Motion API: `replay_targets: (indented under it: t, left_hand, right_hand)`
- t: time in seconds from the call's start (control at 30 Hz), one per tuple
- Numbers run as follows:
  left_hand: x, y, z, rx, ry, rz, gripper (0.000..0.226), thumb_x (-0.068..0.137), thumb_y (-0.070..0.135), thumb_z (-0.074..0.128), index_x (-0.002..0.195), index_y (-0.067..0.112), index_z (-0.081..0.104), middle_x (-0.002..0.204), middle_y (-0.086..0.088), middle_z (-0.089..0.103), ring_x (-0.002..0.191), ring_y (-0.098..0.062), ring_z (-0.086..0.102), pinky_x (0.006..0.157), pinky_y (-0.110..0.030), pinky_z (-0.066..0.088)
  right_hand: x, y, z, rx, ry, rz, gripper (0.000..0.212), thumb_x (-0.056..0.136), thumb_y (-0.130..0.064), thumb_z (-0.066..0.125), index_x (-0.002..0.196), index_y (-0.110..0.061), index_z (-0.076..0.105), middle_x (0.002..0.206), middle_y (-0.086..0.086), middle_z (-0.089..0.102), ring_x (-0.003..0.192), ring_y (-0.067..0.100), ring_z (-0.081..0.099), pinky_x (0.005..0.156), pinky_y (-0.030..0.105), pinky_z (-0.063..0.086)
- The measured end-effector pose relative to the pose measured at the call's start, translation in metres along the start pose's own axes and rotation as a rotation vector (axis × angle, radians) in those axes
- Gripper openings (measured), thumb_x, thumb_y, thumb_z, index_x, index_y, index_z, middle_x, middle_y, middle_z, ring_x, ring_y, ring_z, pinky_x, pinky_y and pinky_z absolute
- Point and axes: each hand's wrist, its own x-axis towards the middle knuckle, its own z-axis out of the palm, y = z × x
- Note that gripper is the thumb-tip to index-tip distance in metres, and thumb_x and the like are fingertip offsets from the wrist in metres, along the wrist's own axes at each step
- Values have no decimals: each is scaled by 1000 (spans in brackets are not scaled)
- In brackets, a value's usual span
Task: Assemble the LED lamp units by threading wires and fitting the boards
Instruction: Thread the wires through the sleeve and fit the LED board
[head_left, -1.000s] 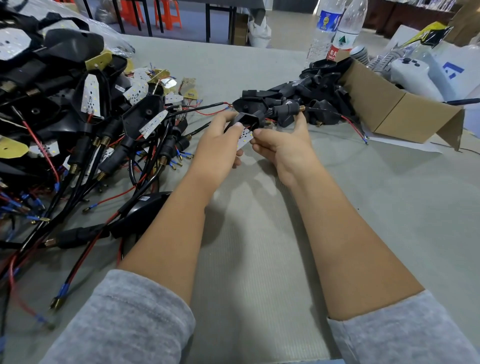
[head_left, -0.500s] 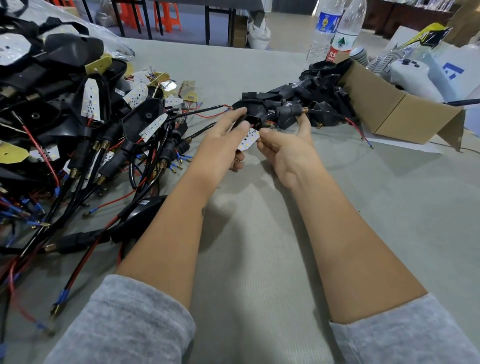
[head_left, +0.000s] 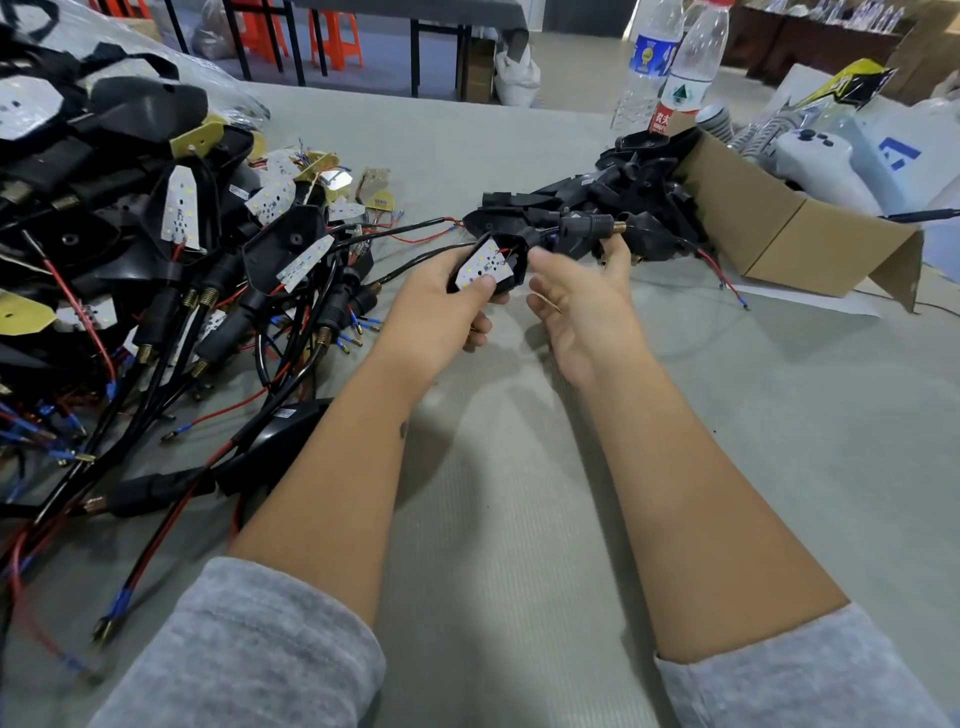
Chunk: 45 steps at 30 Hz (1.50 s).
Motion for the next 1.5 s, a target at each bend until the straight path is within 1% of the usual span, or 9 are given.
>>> replay_targets:
  t: [0.13,0.23,0.4,0.53,0.73,0.93,1.13,1.33,1.5]
  left_hand:
    - [2,5,2,-157,69,-115,25,102,16,41,92,32,58,75,-3,66,44,-6,44,48,-23,45]
    - [5,2,2,-177,94,-141,24,102,16,43,92,33,58,74,2,61,45,-6,45,52,-26,47]
    - [10,-2,-7,-229,231,-117,9,98,13,51,101,21,55,89,2,58,57,-6,49,63,-25,47]
    - [9,-2,-12,-284,327,-96,16,94,13,59,90,28,65,76,7,60,56,-3,49,64,-20,51]
    - [6,3,-12,-430,418,-110,14,88,16,70,75,19,65,72,2,59,60,-7,50,63,-20,50]
    - [5,9,-12,-563,422,-165,8,94,21,62,86,19,64,81,0,71,65,-12,67,56,-21,52]
    - [6,10,-14,-730,394,-191,17,101,25,50,103,11,60,90,-9,71,75,-23,72,54,-24,54]
    - [5,8,-13,-668,411,-124,15,102,23,49,96,14,60,91,-6,70,79,-23,69,56,-21,53]
    - [6,7,-12,-670,425,-133,15,102,22,49,94,14,59,90,-7,69,81,-25,69,56,-21,53]
  right_hand:
    - [2,-6,-4,225,80,84,24,100,-34,51,115,-16,50,85,5,62,69,17,57,62,26,50]
    - [4,-9,-9,291,145,107,27,101,-42,46,98,-16,55,82,5,64,72,18,60,65,26,52]
    - [6,-10,-13,247,182,72,26,102,-25,49,86,-11,64,68,4,60,59,12,55,58,20,49]
    - [6,-8,-11,208,206,44,8,97,-14,58,91,-11,63,75,2,57,59,10,52,57,19,48]
    - [6,-7,-10,176,244,-23,17,98,-14,56,85,-8,65,75,0,55,61,8,47,58,17,46]
    - [3,-5,-7,128,185,-91,22,101,-14,51,82,-7,61,69,4,58,58,9,55,59,19,51]
    - [2,-4,-5,126,138,-45,26,104,-18,45,83,-7,56,70,8,60,54,10,60,56,21,53]
    - [1,-4,-6,83,195,-79,23,101,-16,50,82,-8,61,72,2,58,62,8,55,62,18,52]
    - [-1,-5,-4,139,175,-102,23,103,-11,46,83,-6,57,69,6,55,54,8,54,56,18,51]
